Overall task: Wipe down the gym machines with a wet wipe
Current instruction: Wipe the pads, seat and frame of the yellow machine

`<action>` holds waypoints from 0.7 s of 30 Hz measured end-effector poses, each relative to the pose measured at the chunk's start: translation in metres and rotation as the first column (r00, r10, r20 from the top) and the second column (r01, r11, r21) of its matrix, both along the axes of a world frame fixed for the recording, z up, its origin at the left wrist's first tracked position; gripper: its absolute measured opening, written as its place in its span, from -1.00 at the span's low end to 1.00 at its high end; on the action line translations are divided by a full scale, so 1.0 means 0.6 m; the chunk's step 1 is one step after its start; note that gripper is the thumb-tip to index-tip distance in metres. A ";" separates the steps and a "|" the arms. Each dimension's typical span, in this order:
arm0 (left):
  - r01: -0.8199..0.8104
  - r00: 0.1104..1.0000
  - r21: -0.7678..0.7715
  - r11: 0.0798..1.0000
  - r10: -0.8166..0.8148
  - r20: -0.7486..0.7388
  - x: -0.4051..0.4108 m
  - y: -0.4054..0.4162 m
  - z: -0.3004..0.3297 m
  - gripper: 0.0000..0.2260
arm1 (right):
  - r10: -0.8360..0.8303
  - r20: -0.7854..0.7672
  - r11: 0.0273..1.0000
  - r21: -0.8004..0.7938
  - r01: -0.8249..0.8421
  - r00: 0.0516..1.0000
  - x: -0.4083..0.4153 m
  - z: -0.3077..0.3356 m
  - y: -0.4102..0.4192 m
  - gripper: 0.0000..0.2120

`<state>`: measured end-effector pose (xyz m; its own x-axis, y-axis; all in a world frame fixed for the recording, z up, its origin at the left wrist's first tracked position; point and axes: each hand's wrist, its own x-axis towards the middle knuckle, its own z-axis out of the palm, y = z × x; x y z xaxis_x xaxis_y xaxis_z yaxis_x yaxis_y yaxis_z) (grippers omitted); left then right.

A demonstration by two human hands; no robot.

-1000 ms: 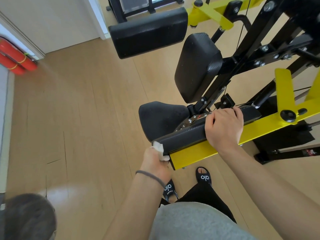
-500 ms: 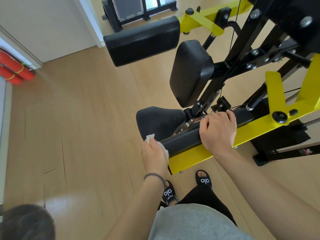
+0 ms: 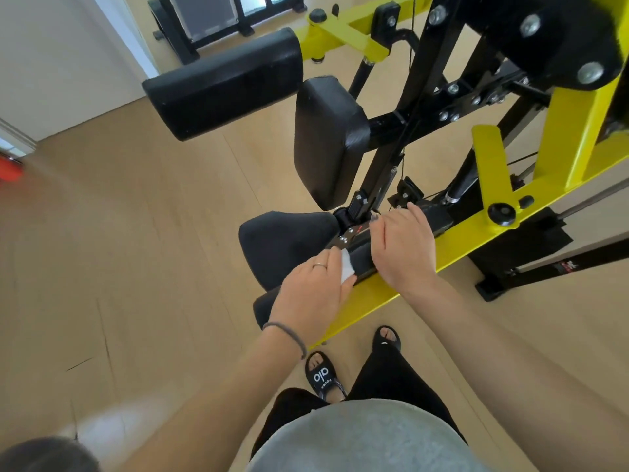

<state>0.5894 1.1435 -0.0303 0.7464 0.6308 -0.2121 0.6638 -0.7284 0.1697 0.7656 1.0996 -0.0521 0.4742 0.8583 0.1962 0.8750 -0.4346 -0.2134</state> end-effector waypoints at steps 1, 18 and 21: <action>-0.011 1.000 -0.009 1.000 0.010 -0.011 -0.026 0.005 -0.001 -0.44 | -0.014 -0.015 1.000 0.013 0.015 1.000 0.016 -0.002 -0.004 -0.59; 0.026 0.996 -0.178 0.984 -0.041 -0.082 0.202 0.003 0.024 -0.53 | -0.169 -0.785 0.967 -0.016 0.253 0.596 0.202 0.033 -0.048 -0.62; -0.103 0.988 -0.225 0.969 0.073 -0.138 0.154 0.012 0.031 -0.61 | -0.106 -0.829 0.972 0.030 0.233 0.549 0.215 0.043 -0.049 -0.64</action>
